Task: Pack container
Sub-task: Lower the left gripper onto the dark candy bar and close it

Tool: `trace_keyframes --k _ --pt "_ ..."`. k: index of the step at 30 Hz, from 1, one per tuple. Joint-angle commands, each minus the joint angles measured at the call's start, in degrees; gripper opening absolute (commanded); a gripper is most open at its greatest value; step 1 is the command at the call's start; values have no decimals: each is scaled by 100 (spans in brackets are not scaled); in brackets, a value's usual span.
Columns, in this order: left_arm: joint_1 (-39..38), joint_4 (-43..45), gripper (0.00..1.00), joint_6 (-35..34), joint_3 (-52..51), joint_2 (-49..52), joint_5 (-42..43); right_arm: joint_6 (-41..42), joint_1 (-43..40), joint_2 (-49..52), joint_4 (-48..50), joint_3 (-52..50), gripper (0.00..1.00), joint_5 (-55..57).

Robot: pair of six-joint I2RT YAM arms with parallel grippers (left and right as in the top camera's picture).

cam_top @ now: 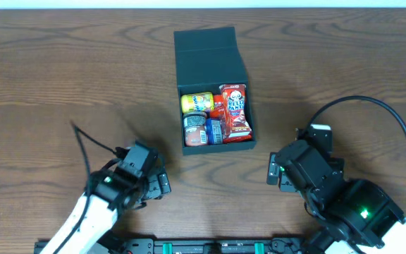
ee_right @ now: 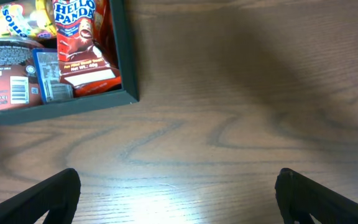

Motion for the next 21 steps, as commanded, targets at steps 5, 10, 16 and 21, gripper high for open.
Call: trace_keyframes --k 5,10,16,21 --pt "9 686 95 -44 -184 929 52 94 44 -20 0 -31 99 116" --pt "9 1056 96 -13 -461 1099 151 92 44 -20 0 -31 99 120" --pt "9 1193 90 -13 -608 1099 149 92 44 -20 -2 -31 99 120" --pt "9 1314 72 -13 -649 1099 122 92 44 -20 -4 -31 99 120"
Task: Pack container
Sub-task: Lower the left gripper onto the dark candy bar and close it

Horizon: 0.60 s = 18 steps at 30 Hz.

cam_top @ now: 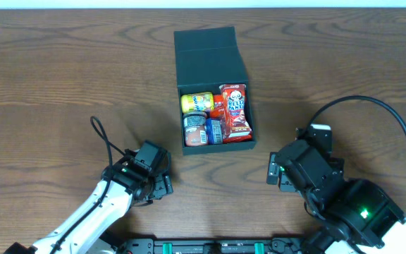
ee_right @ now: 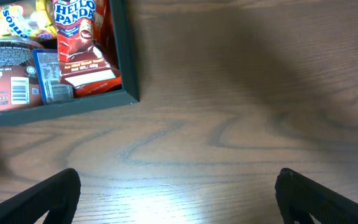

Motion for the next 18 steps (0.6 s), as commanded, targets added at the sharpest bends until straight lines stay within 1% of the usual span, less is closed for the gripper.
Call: trace_keyframes --k 1,2,5,10,15,17,18 --pt "9 105 66 22 -96 28 -28 85 44 -17 -7 -31 99 120" --pt "9 157 61 22 -127 28 -24 85 44 -20 -7 -31 99 118" --pt "9 219 59 20 -190 28 -9 85 44 -20 -7 -31 99 118" --pt "9 251 44 20 -195 28 -9 85 44 -20 -7 -31 99 118" --pt "9 273 40 22 -195 28 -9 85 44 -20 -9 -31 99 118" --pt "9 299 35 22 -195 28 -9 85 44 -20 -13 -31 99 118" --pt "9 323 35 22 -195 28 -7 85 44 -20 -17 -31 99 118"
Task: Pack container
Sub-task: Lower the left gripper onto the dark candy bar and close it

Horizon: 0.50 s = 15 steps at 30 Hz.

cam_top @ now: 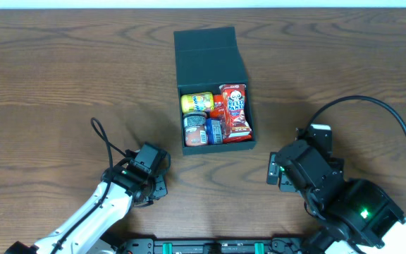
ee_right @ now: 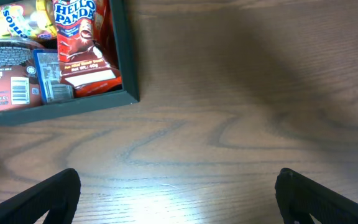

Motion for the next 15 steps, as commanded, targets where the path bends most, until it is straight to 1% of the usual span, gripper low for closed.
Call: trace_keyframes --k 1,3,8,10,15 --pt "9 44 33 -11 -22 28 -24 85 44 -20 -22 -31 99 118" --pt "9 90 30 -11 -22 28 -24 85 44 -17 -26 -31 99 118" --pt "9 111 26 -11 -22 28 -20 85 44 -20 -26 -31 99 118" --pt "9 109 22 -9 -22 28 -22 85 44 -17 -26 -31 99 118" --pt "9 136 19 -9 -22 28 -22 85 44 -20 -26 -31 99 118"
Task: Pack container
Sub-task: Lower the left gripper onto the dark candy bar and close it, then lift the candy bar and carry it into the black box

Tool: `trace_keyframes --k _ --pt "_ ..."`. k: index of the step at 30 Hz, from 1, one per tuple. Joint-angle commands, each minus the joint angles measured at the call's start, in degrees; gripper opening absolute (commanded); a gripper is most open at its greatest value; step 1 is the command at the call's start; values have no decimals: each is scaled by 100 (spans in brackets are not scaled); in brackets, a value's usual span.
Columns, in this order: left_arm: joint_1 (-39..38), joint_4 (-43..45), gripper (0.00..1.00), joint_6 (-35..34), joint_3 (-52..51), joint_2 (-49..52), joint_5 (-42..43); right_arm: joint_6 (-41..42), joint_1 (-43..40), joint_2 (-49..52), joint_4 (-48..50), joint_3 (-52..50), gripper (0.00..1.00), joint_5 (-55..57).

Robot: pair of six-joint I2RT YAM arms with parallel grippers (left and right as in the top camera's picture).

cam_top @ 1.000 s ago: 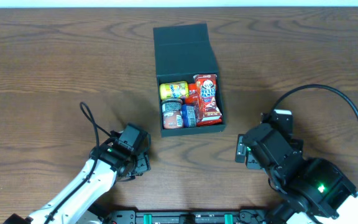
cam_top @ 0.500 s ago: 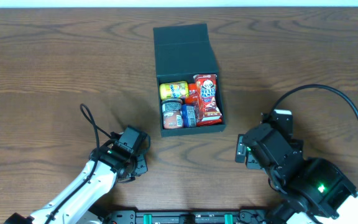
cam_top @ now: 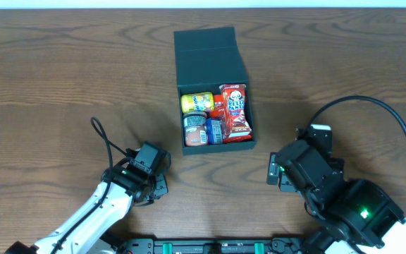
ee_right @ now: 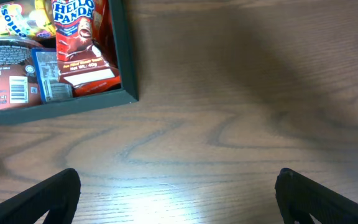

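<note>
A dark box (cam_top: 217, 148) stands at the table's middle, its lid (cam_top: 210, 48) folded open toward the back. Inside lie a yellow pack (cam_top: 197, 101), a red Hello Panda pouch (cam_top: 234, 107), a dark jar (cam_top: 195, 130) and a blue packet (cam_top: 213, 130). My right gripper (ee_right: 179, 193) is open over bare wood, to the right of and nearer than the box's corner (ee_right: 129, 96), with nothing between its fingers (ee_right: 48, 196). My left gripper (cam_top: 154, 180) sits near the front edge, left of the box and apart from it; its jaws cannot be made out.
The wooden table (cam_top: 62, 77) stretches wide on both sides of the box. A black cable (cam_top: 393, 120) loops over the right arm, and a thinner one (cam_top: 104, 141) rises by the left arm. A black rail (cam_top: 210, 247) runs along the front edge.
At first my left arm's wrist lay further left near the front edge. By 1.1 s ago it had shifted a little to the right, closer to the box's front left corner, and has stayed there. The right gripper stayed open and still; the box's contents are unchanged.
</note>
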Motion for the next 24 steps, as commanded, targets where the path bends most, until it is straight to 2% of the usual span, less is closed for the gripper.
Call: trace_keyframes --k 1,6,8,9,13,16,20,24 --pt "9 44 19 -17 -22 28 -22 85 44 -20 -7 -31 99 118" --pt "9 83 16 -17 -22 28 -22 85 44 -17 -7 -31 99 118" --pt "9 83 7 -17 -22 28 -22 85 44 -20 -7 -31 99 118" --pt "9 83 6 -17 -20 28 -22 85 44 -20 -7 -31 99 118" --pt "9 50 6 -2 57 17 15 85 44 -17 -42 -31 99 120" --pt "9 22 6 254 275 -31 212 85 44 -20 -52 -31 99 120" --pt "9 -472 6 612 890 -114 278 85 44 -20 -50 -31 99 125" --pt "4 -1425 6 1161 2011 -114 304 87 42 -17 -52 -31 99 243"
